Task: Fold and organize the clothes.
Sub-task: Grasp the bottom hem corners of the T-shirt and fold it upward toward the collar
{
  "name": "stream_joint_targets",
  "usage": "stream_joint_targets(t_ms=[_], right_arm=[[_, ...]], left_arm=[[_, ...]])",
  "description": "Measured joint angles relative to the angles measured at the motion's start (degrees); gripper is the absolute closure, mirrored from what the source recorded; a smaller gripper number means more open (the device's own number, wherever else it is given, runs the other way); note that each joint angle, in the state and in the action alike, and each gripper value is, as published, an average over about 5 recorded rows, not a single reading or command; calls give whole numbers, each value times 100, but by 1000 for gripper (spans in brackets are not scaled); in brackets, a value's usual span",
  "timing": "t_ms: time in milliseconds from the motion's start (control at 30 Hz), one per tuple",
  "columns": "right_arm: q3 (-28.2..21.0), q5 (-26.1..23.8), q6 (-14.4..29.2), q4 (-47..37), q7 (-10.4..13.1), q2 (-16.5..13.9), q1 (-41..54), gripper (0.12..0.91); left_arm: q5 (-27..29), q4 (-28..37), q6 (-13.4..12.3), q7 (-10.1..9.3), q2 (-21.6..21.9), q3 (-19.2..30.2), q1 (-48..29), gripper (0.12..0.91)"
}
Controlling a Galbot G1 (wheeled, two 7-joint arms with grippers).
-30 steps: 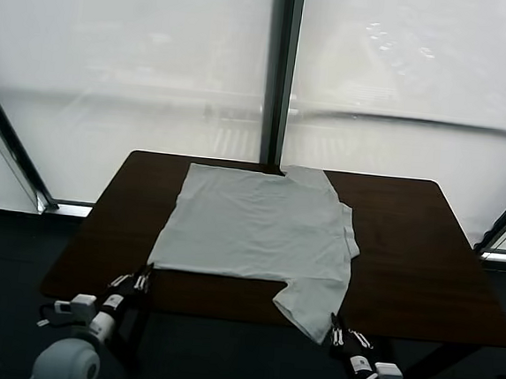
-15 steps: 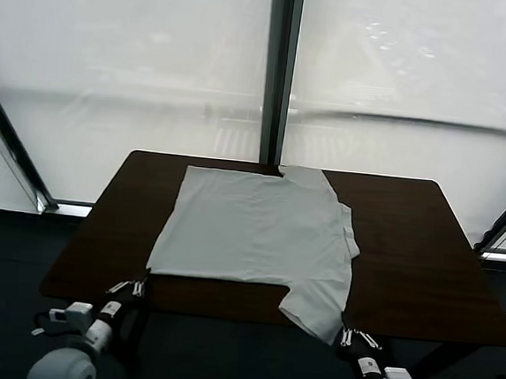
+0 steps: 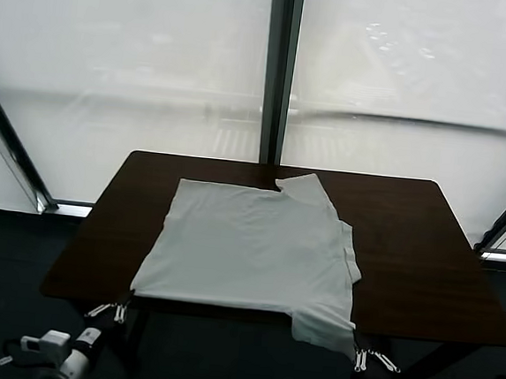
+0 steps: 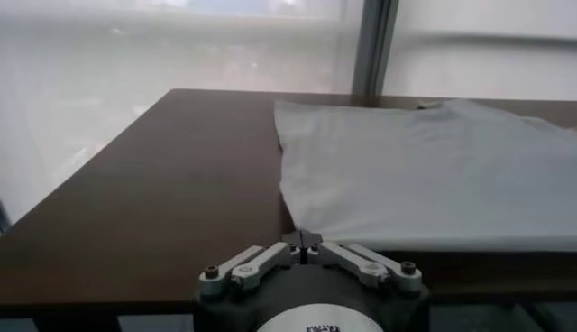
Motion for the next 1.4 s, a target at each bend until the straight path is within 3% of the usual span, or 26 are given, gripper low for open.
stream_joint_targets(t_ms=[333, 500, 733, 1400], right_arm=[[-288, 108, 50, -958, -62, -45, 1437, 885], [-427, 157, 233, -1388, -146, -60, 2060, 885], [-753, 198, 322, -1965, -62, -37, 2718, 885], [-1116, -71, 411, -3033, -68, 192, 3423, 885]], left_arm=[[-249, 411, 205, -114, 142, 316, -984, 881], [-327, 717, 225, -127, 219, 495, -1490, 881], [-383, 1281, 196, -132, 354, 810, -2123, 881], [-623, 2357, 122, -143, 904, 1630, -3414, 881]])
